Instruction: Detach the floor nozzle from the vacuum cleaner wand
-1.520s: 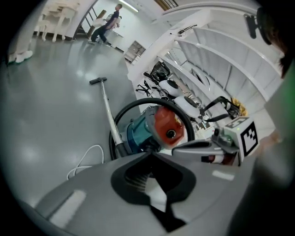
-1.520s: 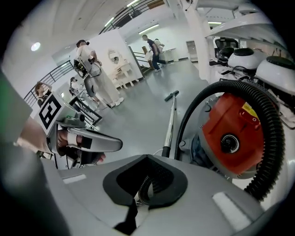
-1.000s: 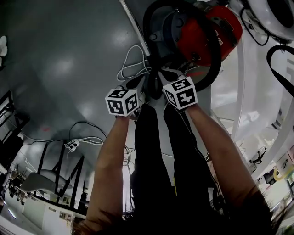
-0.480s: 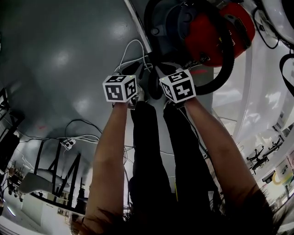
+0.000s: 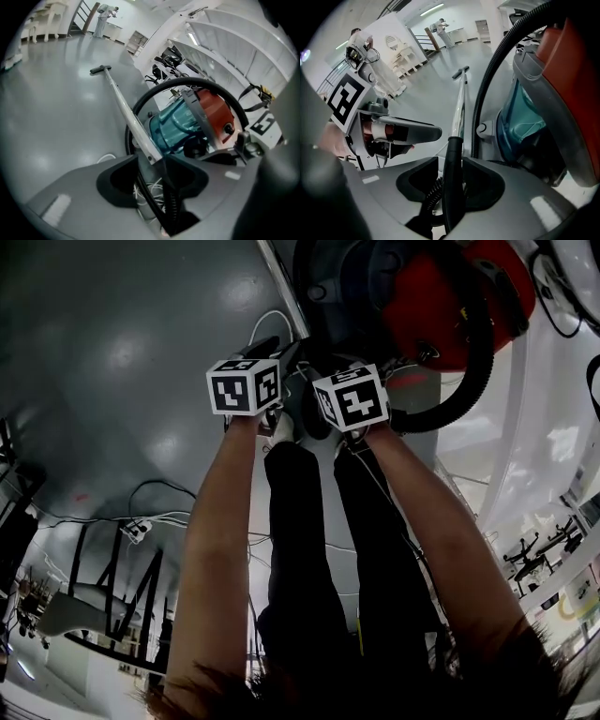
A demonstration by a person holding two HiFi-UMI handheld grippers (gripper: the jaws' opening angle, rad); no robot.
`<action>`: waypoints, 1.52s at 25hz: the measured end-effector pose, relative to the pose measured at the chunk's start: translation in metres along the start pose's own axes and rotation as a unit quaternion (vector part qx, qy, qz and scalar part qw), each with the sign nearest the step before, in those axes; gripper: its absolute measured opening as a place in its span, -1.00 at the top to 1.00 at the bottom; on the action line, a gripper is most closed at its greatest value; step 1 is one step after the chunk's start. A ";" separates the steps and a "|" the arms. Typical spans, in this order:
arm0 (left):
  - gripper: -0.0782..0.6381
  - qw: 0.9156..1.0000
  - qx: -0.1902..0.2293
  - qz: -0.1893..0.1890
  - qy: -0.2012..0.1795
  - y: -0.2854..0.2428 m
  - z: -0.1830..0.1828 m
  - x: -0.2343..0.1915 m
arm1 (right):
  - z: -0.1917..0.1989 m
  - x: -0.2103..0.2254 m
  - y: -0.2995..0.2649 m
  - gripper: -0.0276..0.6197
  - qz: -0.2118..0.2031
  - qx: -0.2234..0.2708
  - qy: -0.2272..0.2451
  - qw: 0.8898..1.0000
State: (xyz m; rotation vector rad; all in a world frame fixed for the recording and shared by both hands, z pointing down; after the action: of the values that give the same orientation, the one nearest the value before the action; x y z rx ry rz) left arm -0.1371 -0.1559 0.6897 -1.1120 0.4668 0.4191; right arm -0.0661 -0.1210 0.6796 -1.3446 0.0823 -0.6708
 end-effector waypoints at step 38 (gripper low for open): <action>0.21 0.973 0.010 0.141 0.183 -0.084 -0.024 -0.020 | -0.006 -0.007 -0.011 0.45 0.026 0.034 0.086 0.995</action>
State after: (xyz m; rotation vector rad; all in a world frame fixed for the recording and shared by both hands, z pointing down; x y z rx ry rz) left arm -0.1118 -0.2119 0.7555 -1.1090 0.9602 0.4571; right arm -0.0785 -0.1232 0.6860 -1.2125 0.2306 -0.7385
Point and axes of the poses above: the fingertips, and each gripper's own axes: y backward along the fingers, x to its right, z out of its underside, the point moved 1 cm from there along y, backward along the fingers, and after that the axes turned 2 degrees about x, right-handed, at the moved point
